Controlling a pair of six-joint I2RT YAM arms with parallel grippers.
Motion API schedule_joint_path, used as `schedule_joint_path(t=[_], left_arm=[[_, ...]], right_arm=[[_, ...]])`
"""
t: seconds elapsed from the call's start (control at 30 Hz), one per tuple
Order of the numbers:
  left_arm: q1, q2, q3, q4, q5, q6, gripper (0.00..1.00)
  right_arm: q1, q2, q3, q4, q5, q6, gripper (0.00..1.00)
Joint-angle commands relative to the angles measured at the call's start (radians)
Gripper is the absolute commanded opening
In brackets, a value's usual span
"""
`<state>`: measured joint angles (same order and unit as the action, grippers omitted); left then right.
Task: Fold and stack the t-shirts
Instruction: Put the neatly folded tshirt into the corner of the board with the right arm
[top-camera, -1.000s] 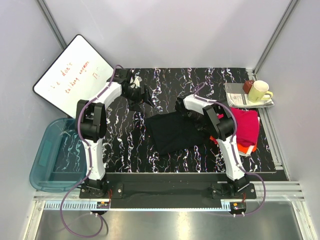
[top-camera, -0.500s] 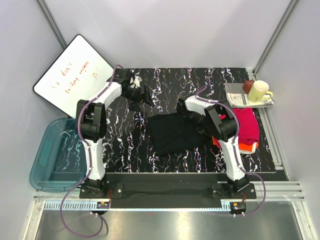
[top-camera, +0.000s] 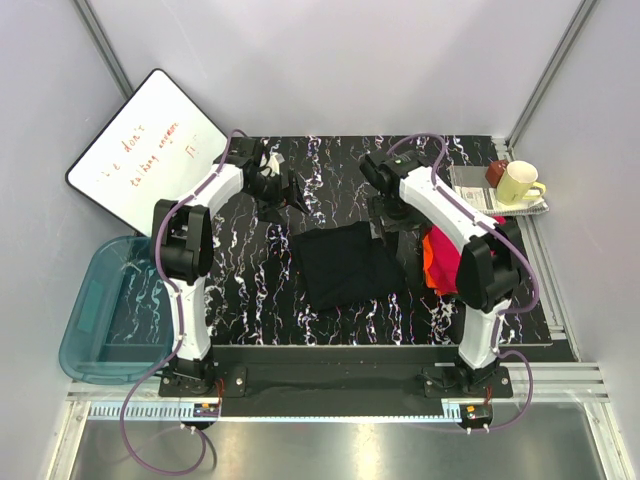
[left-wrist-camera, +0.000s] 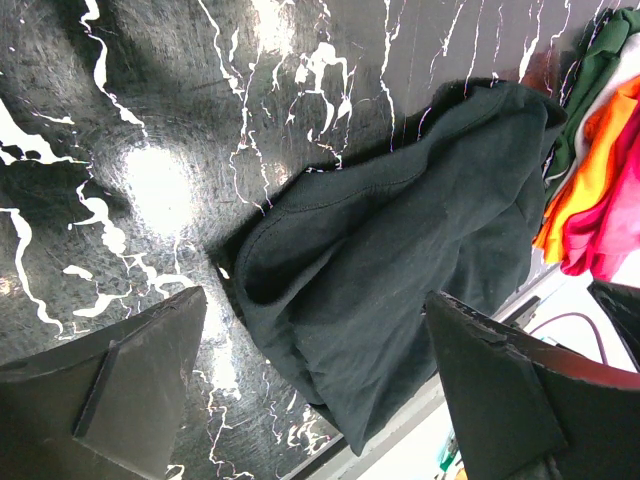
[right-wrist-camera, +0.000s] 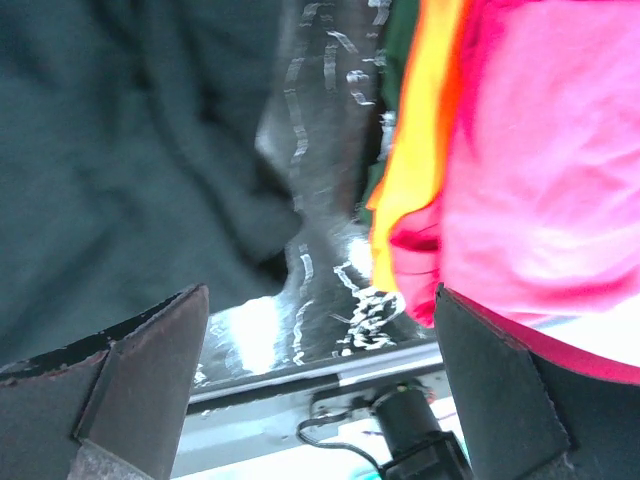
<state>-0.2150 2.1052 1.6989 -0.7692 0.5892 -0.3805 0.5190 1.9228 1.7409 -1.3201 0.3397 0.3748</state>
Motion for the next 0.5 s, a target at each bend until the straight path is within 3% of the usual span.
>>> schedule_joint_path(t=[0.0,0.13,0.47], left_arm=[[0.000,-0.057,-0.010,0.007,-0.003,0.025,0.95],[0.000,-0.066,-0.021,0.004,-0.008,0.028,0.95],[0.000,-0.079,-0.030,-0.001,-0.020,0.026,0.96]], right_arm=[[0.006,0.028,-0.032,0.096,-0.163,-0.030,1.00],[0.006,0.059,-0.089,0.194,-0.261,-0.039,1.00],[-0.020,0.154,-0.162,0.265,-0.298,-0.054,1.00]])
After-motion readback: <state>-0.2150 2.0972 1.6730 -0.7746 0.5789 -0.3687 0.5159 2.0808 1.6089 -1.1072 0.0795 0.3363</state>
